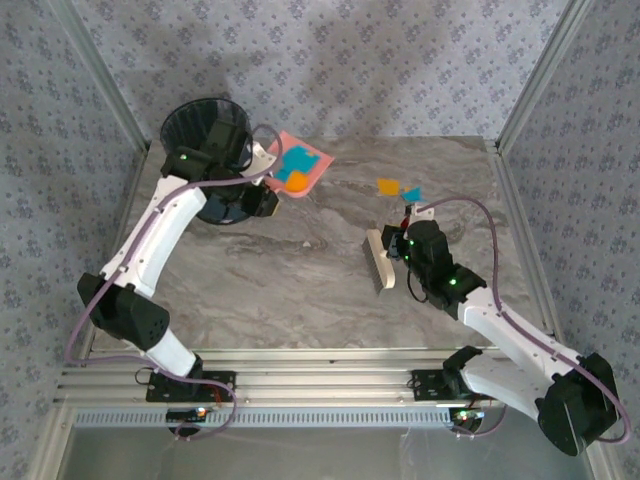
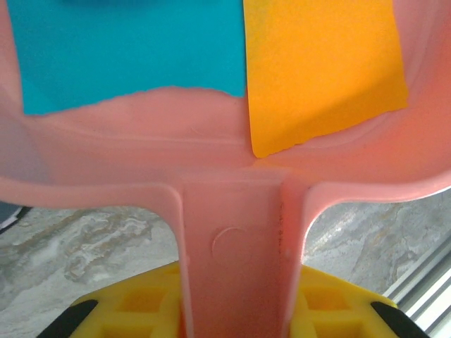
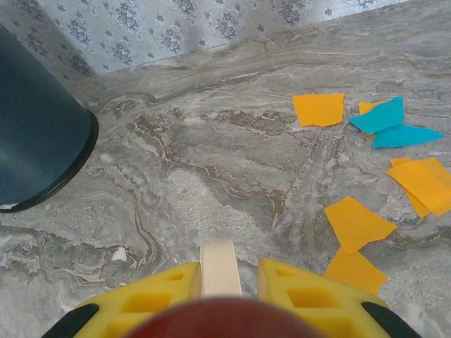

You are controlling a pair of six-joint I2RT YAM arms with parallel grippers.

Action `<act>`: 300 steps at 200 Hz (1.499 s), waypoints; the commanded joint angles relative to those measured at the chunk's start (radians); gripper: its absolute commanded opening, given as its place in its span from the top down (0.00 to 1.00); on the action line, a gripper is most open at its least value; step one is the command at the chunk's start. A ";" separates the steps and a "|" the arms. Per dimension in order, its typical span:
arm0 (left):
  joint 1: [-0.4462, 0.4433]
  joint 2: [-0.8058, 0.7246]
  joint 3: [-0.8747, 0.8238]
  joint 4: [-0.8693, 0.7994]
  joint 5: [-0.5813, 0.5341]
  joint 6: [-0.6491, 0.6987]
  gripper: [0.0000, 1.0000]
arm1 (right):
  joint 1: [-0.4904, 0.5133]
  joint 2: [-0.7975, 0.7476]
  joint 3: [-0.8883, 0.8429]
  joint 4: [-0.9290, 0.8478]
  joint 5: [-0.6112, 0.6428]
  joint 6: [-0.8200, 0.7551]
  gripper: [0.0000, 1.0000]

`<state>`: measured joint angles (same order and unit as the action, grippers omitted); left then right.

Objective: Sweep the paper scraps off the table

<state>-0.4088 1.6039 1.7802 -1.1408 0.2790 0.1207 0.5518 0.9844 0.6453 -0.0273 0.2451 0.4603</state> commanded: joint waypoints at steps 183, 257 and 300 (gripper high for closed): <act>0.234 0.156 0.324 -0.058 0.257 -0.131 1.00 | -0.015 0.027 0.084 -0.012 -0.027 0.009 1.00; 0.321 0.148 0.274 0.047 0.408 -0.236 1.00 | -0.016 0.030 0.083 -0.012 -0.030 0.015 1.00; 0.372 0.165 0.253 0.093 0.486 -0.298 1.00 | -0.016 0.030 0.082 -0.010 -0.036 0.021 1.00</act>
<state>-0.0635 1.7618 2.0438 -1.1011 0.6804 -0.1234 0.5426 1.0172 0.6926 -0.0387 0.2192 0.4610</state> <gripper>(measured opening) 0.271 0.259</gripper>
